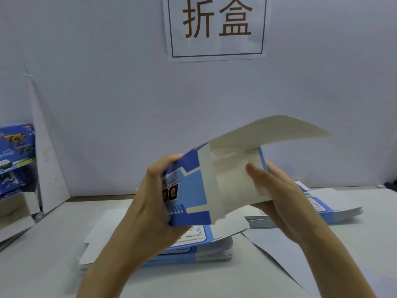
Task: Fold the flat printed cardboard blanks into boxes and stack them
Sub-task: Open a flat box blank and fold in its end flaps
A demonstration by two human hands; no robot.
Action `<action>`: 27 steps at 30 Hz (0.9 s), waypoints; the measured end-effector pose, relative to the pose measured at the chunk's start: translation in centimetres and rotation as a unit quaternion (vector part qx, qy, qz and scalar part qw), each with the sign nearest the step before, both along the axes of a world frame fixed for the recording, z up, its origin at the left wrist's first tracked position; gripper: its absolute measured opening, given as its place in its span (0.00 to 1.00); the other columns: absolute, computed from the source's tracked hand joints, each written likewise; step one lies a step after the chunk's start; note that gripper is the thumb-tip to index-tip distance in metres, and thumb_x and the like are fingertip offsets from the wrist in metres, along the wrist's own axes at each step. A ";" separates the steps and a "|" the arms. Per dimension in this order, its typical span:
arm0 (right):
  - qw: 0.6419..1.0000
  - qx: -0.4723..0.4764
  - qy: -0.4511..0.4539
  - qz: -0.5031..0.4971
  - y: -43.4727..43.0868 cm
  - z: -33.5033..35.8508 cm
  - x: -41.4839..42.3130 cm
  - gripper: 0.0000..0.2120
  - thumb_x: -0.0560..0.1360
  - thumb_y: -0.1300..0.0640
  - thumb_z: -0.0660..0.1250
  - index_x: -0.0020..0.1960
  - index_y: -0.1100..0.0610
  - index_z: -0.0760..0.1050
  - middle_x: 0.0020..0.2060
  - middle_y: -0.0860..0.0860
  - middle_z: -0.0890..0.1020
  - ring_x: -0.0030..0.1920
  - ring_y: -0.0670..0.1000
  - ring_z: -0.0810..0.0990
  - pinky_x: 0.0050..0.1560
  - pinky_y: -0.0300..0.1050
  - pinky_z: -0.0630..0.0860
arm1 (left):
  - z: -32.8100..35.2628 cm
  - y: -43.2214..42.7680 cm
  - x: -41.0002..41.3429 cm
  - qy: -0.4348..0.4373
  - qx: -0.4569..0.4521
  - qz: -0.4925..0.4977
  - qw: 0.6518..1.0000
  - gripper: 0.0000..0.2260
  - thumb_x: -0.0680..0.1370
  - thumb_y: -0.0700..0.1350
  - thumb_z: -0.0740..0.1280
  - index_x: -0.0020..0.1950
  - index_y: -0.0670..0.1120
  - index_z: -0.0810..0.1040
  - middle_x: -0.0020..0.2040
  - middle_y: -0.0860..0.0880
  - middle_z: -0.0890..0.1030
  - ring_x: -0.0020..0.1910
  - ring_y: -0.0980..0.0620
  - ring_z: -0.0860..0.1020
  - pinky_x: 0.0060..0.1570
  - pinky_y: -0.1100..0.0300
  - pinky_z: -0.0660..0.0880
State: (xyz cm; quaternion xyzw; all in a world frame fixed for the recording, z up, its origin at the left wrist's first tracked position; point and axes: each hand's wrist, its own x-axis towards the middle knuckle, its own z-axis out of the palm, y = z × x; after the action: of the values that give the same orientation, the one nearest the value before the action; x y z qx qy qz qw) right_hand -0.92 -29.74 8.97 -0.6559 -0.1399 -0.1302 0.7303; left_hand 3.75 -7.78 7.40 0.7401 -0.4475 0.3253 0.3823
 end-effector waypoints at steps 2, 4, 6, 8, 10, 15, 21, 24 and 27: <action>0.998 -0.044 -0.008 -0.052 -0.1 -0.2 0.2 0.09 0.72 0.49 0.65 0.47 0.49 0.83 0.37 0.47 0.83 0.36 0.45 0.79 0.38 0.37 0.76 | -0.3 0.1 0.4 0.000 0.005 0.015 1.000 0.48 0.60 0.39 0.82 0.69 0.57 0.54 0.60 0.54 0.72 0.52 0.59 0.76 0.47 0.76 0.71; 0.984 -0.103 -0.035 -0.143 0.2 -0.5 0.6 0.09 0.77 0.54 0.64 0.46 0.59 0.78 0.34 0.52 0.77 0.35 0.50 0.72 0.38 0.44 0.69 | -0.4 0.3 0.7 -0.008 0.013 0.035 0.999 0.49 0.60 0.40 0.81 0.70 0.57 0.54 0.60 0.52 0.72 0.51 0.54 0.76 0.49 0.71 0.73; 0.974 -0.128 -0.041 -0.180 0.6 -0.8 0.8 0.16 0.75 0.52 0.64 0.45 0.67 0.73 0.34 0.56 0.71 0.37 0.53 0.67 0.40 0.49 0.63 | -0.5 0.6 0.9 -0.013 0.015 0.042 0.999 0.47 0.61 0.42 0.80 0.71 0.56 0.55 0.60 0.51 0.72 0.51 0.51 0.76 0.50 0.69 0.73; 0.981 -0.114 -0.038 -0.150 0.8 -0.5 0.5 0.21 0.71 0.47 0.64 0.45 0.67 0.73 0.34 0.56 0.70 0.37 0.53 0.67 0.40 0.50 0.65 | -0.4 0.9 1.0 -0.007 0.010 0.039 0.999 0.48 0.60 0.41 0.82 0.71 0.55 0.56 0.61 0.54 0.72 0.54 0.55 0.75 0.51 0.72 0.71; 0.992 -0.088 -0.018 -0.088 0.8 -0.1 0.1 0.20 0.70 0.44 0.65 0.45 0.63 0.75 0.36 0.56 0.73 0.38 0.52 0.72 0.40 0.49 0.73 | -0.4 1.1 1.0 -0.002 0.007 0.032 0.999 0.49 0.59 0.40 0.82 0.71 0.57 0.57 0.62 0.57 0.71 0.55 0.58 0.75 0.51 0.74 0.71; 0.981 -0.094 -0.038 -0.167 0.5 -0.5 0.6 0.24 0.69 0.47 0.63 0.46 0.70 0.71 0.36 0.55 0.71 0.38 0.53 0.67 0.43 0.52 0.64 | -0.3 0.6 0.9 -0.023 0.003 0.029 0.999 0.44 0.62 0.43 0.77 0.70 0.57 0.56 0.61 0.57 0.70 0.51 0.52 0.76 0.48 0.67 0.74; 0.997 -0.068 -0.005 -0.022 -0.4 0.0 -0.2 0.11 0.71 0.49 0.68 0.48 0.54 0.83 0.39 0.59 0.82 0.41 0.49 0.81 0.44 0.43 0.80 | -0.3 0.8 0.7 -0.009 0.006 0.020 1.000 0.43 0.61 0.44 0.76 0.69 0.58 0.56 0.62 0.61 0.69 0.56 0.62 0.73 0.52 0.76 0.69; 0.987 -0.105 -0.023 -0.123 -0.4 -0.2 0.3 0.06 0.77 0.57 0.65 0.46 0.55 0.81 0.37 0.54 0.80 0.39 0.52 0.76 0.44 0.48 0.74 | -0.5 0.3 0.8 -0.017 0.014 0.028 0.999 0.43 0.62 0.44 0.76 0.69 0.58 0.56 0.60 0.55 0.71 0.53 0.55 0.75 0.50 0.70 0.73; 0.987 -0.095 -0.015 -0.131 -0.5 -0.1 0.0 0.09 0.78 0.55 0.63 0.46 0.56 0.81 0.37 0.52 0.81 0.39 0.51 0.78 0.43 0.48 0.75 | -0.6 0.1 0.8 -0.025 0.020 0.037 0.999 0.47 0.61 0.40 0.80 0.69 0.57 0.55 0.58 0.50 0.71 0.52 0.54 0.76 0.49 0.68 0.74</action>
State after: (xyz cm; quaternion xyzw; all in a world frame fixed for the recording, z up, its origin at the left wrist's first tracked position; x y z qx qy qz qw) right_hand -0.88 -30.22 8.86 -0.7327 -0.0758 -0.2210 0.6392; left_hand 4.59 -7.69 6.75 0.7550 -0.4358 0.3485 0.3444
